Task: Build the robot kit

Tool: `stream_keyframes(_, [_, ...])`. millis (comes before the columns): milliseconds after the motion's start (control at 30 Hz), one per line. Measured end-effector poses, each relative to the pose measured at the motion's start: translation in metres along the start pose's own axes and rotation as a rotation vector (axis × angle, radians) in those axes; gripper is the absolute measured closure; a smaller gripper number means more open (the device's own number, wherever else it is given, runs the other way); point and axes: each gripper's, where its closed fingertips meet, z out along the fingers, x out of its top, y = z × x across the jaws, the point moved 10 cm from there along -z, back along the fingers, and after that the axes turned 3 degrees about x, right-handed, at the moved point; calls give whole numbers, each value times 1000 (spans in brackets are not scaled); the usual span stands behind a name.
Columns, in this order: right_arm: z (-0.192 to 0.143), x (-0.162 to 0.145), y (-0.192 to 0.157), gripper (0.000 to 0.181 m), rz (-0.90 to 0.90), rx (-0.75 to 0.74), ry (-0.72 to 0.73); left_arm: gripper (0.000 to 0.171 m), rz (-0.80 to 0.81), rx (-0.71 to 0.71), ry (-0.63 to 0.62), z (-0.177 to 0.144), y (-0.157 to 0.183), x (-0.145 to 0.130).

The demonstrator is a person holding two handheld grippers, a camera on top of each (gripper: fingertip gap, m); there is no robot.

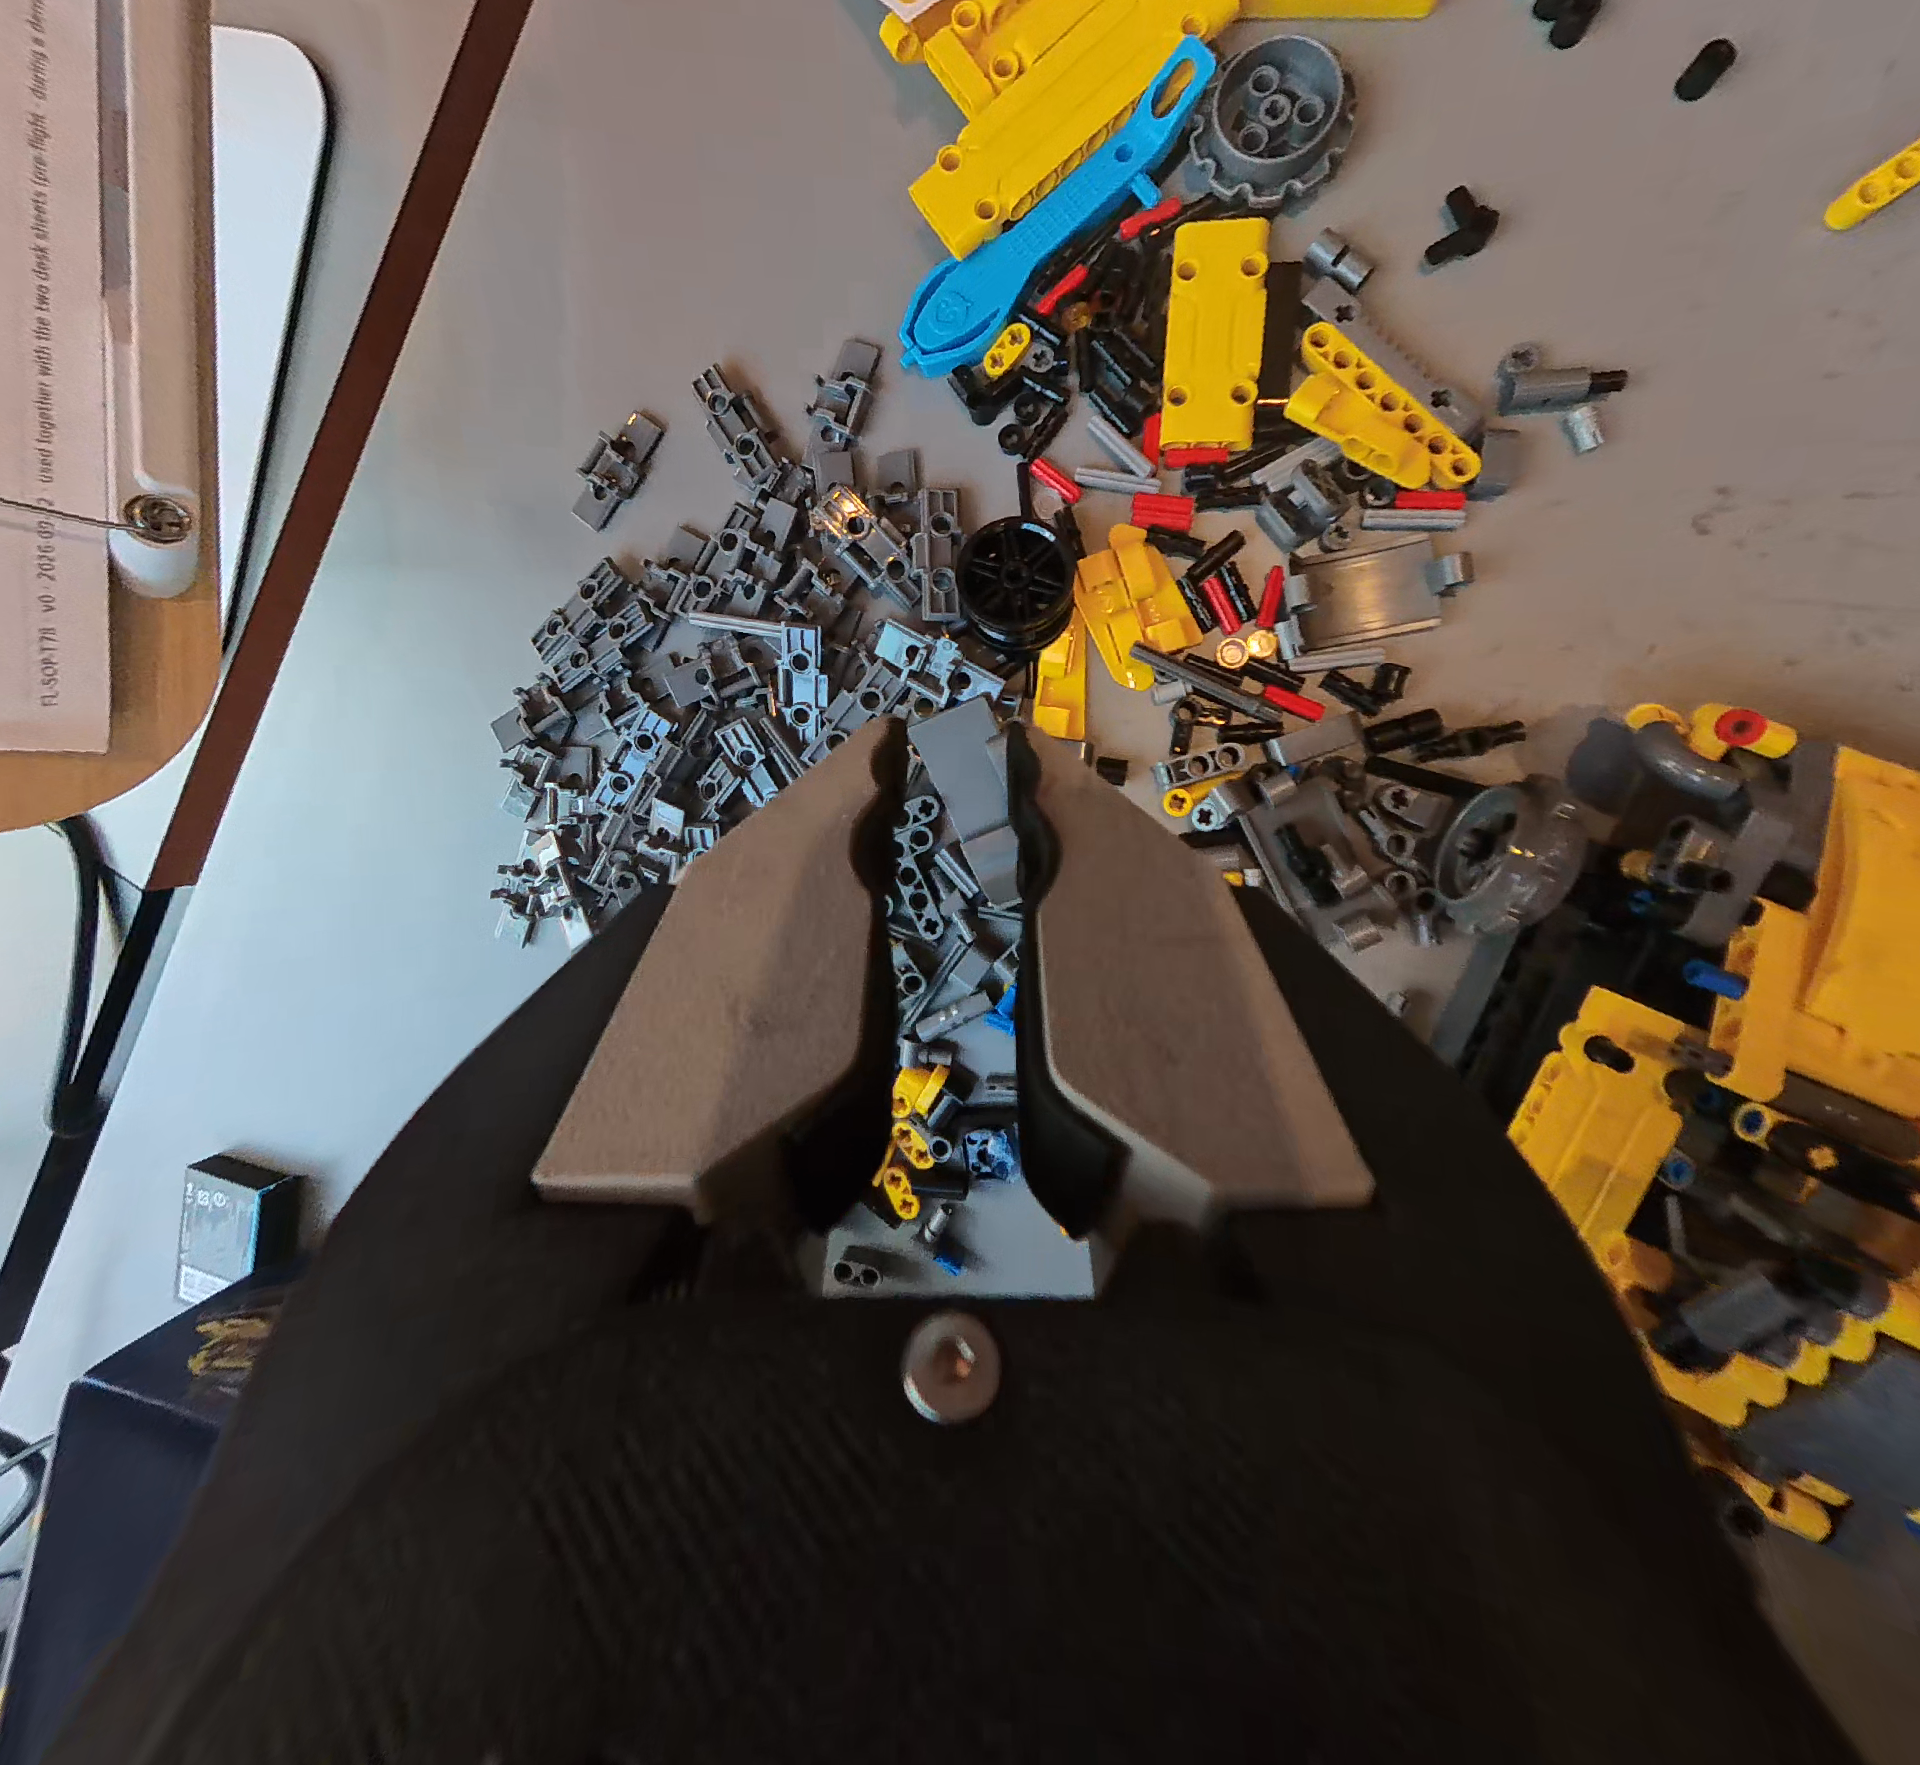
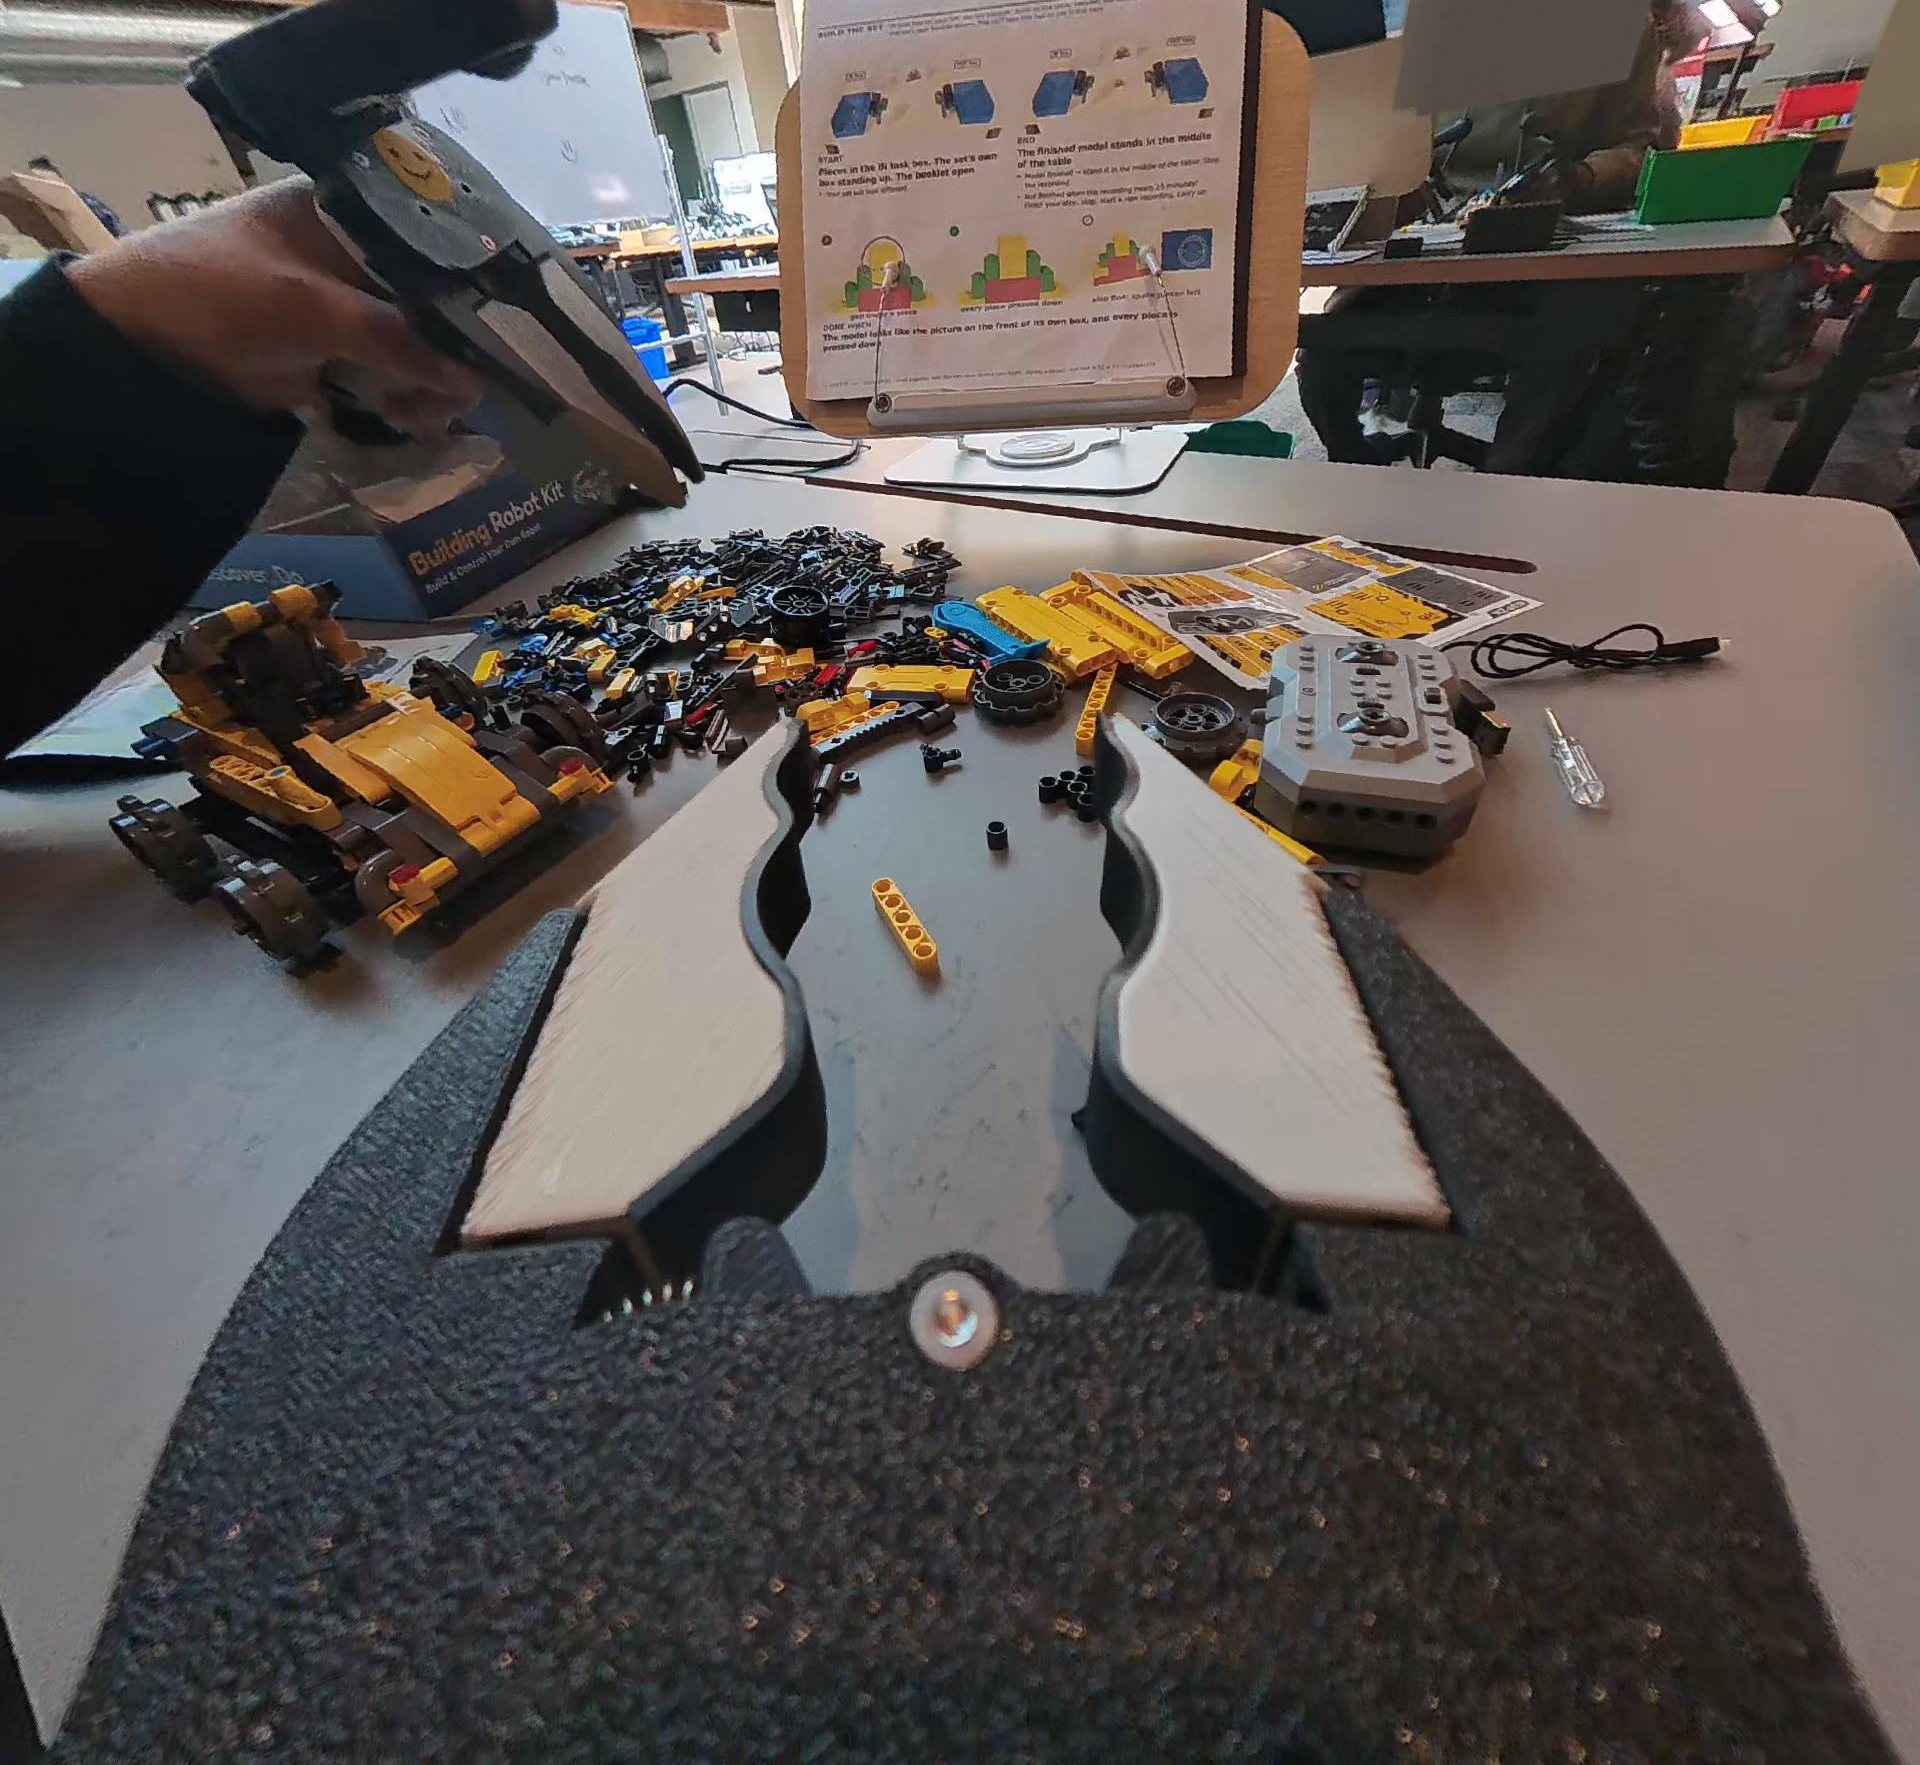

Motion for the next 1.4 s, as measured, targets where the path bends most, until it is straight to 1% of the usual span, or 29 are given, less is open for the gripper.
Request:
stream_keyframes(67, [0, 0, 0, 128, 0, -3, 0, 156, 2, -13, 7, -1, -2, -3])
stream_keyframes(200, [0, 0, 0, 128, -2, -6, -4, 152, -60, 10, -50, -2, -15, -14])
stream_keyframes(333, [1, 0, -1, 128, -9, -7, -13, 151, -78, 7, -25, -7, -18, -15])
stream_keyframes(400, [2, -1, -1, 128, -14, -10, -16, 150, -91, -14, -37, -5, -18, -17])
stream_keyframes(467, [2, -1, -1, 128, -15, -12, -17, 147, -122, -24, -101, 5, -21, -25])
stream_keyframes(567, [2, -1, -1, 128, -16, -14, -18, 132, -199, -3, -295, 26, -34, -50])
stream_keyframes(633, [2, -1, -2, 128, -19, -15, -23, 124, -220, 5, -343, 30, -40, -61])
stream_keyframes(733, [3, -1, -2, 128, -25, -17, -28, 120, -270, 21, -320, 26, -50, -66])
stream_keyframes(833, [3, -1, -2, 128, -27, -19, -26, 120, -304, 17, -288, 23, -55, -67])
stream_keyframes(933, [3, -1, -2, 128, -26, -15, -28, 120, -316, 34, -285, 26, -58, -68])
stream_keyframes(1033, [3, -1, -3, 128, -30, -13, -28, 120, -303, 23, -296, 34, -54, -66])
stream_keyframes(1167, [2, -1, -3, 128, -29, -12, -23, 124, -269, -3, -349, 47, -45, -65])
stream_keyframes(1200, [2, -1, -3, 128, -29, -11, -21, 128, -265, -10, -345, 49, -44, -64])
stream_keyframes(1400, [2, -1, -4, 128, -33, -5, -19, 130, -231, -52, -339, 48, -34, -58])
